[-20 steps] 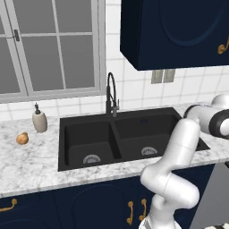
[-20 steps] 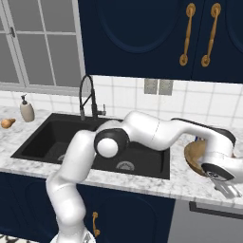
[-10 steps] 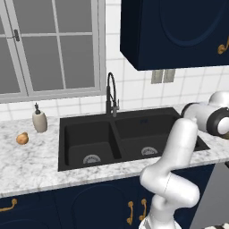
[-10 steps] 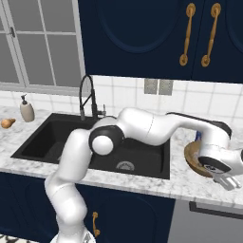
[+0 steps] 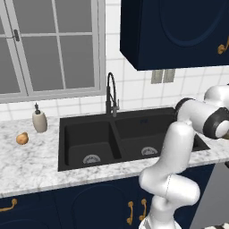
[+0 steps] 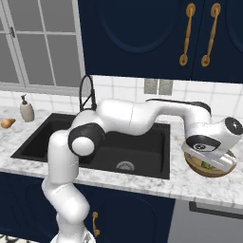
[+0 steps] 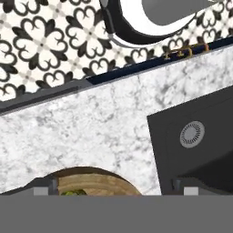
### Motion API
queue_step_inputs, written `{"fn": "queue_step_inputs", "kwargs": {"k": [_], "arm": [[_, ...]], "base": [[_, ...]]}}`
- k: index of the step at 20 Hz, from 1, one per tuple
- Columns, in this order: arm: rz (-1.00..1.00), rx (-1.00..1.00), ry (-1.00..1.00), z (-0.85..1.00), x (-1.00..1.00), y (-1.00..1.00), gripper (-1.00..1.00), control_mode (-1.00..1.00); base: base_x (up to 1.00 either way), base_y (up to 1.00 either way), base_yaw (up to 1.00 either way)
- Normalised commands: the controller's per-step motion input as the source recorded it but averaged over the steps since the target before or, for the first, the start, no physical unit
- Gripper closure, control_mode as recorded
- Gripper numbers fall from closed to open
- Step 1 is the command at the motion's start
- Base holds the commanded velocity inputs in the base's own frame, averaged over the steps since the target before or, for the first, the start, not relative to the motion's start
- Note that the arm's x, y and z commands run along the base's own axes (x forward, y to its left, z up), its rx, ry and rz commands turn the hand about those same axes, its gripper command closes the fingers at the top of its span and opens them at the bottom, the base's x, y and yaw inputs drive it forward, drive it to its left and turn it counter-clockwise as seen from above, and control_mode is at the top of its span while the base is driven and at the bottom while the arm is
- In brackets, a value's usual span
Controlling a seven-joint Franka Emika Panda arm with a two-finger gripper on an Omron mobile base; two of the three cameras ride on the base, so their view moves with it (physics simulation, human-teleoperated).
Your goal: Pick the lime from the sink and place it in the bowl. Then pick the bowl and place it in the microwave. Then close the microwave door and press the start button.
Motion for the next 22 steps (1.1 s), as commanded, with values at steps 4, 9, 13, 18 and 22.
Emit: {"fn": "queue_step_inputs", "kwargs": {"k": [4,9,13,18,22], "arm": [[0.43,-0.33,0.04,0.03,0.01,0.62,-1.0,-1.0],[0.75,-0.32,0.12,0.06,-0.01,0.3,-1.0,-1.0],[0.89,-0.2,0.07,0.3,-0.14,0.0,-1.0,-1.0],[0.91,-0.13,0.06,0.35,-0.16,0.0,-1.0,-1.0],[0.85,-0.11,0.11,0.4,-0.13,0.0,-1.0,-1.0]], "base": [[0.0,0.0,0.0],[0.0,0.0,0.0],[0.0,0.0,0.0],[0.0,0.0,0.0],[0.0,0.0,0.0]]}}
